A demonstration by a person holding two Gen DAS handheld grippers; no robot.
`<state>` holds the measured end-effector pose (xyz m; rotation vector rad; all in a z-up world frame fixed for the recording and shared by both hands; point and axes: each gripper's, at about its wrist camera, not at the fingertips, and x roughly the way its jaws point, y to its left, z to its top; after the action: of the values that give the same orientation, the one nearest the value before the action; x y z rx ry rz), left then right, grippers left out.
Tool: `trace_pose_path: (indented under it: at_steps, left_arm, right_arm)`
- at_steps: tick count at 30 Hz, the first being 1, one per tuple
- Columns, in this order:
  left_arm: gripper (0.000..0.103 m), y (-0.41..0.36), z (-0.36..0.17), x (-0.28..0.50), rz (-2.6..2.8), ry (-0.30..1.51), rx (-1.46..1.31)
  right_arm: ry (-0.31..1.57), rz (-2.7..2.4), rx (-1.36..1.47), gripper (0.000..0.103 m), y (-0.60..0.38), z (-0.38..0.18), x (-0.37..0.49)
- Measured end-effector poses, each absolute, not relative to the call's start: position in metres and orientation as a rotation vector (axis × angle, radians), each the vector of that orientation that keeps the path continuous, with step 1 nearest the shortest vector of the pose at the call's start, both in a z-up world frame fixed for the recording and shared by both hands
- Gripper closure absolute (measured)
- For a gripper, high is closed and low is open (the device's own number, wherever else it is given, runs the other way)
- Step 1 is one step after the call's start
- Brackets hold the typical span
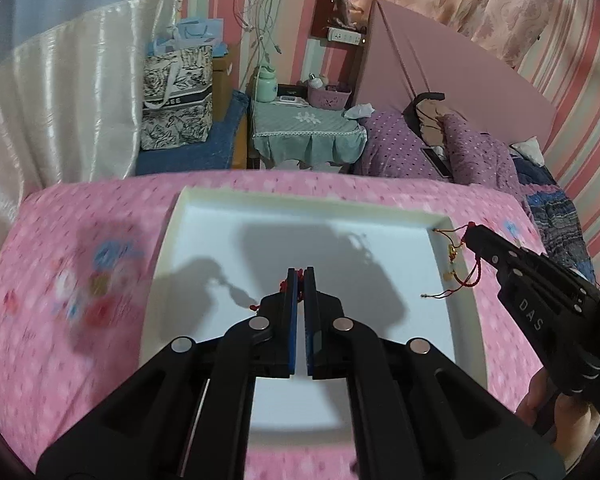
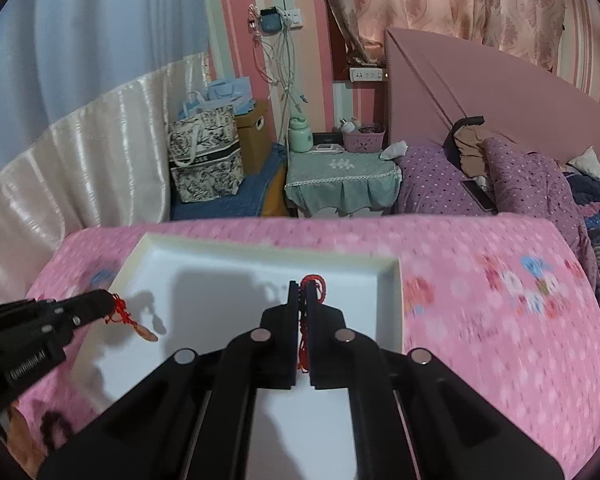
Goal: Organize jewelry
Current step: 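Carry both pendants over the white tray and open both tools to drop them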
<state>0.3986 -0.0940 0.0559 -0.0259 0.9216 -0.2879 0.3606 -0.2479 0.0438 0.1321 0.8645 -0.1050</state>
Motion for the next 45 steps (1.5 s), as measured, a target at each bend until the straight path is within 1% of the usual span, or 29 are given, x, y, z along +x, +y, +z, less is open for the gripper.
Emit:
trace_pose_path:
  at_steps: [5,9,18,25,34,45]
  left_arm:
    - [0.103,-0.113,0.033,0.452,-0.292,0.942,-0.015]
    - [0.103,-0.124,0.011,0.483,-0.257,0.975,0.016]
    - [0.102,-0.124,-0.032,0.500,-0.188,1.051,0.061]
    - [0.100,-0.129,-0.035,0.494,-0.174,1.039,0.115]
    - [0.101,-0.137,-0.036,0.483,-0.123,1.004,0.210]
    - [0.101,-0.130,-0.035,0.471,-0.101,1.008,0.186]
  right_arm:
    - [0.900,-0.132,0.132,0.101,-0.259,0.017,0.405]
    - [0.948,-0.162,0.127,0.101,-0.269,-0.005,0.418]
    - [1.054,-0.202,0.124,0.100,-0.282,-0.048,0.426]
    - [1.054,-0.208,0.108,0.100,-0.281,-0.048,0.423]
    - [1.036,-0.180,0.123,0.100,-0.282,-0.051,0.421]
    - [1.041,-0.157,0.102,0.100,-0.283,-0.051,0.424]
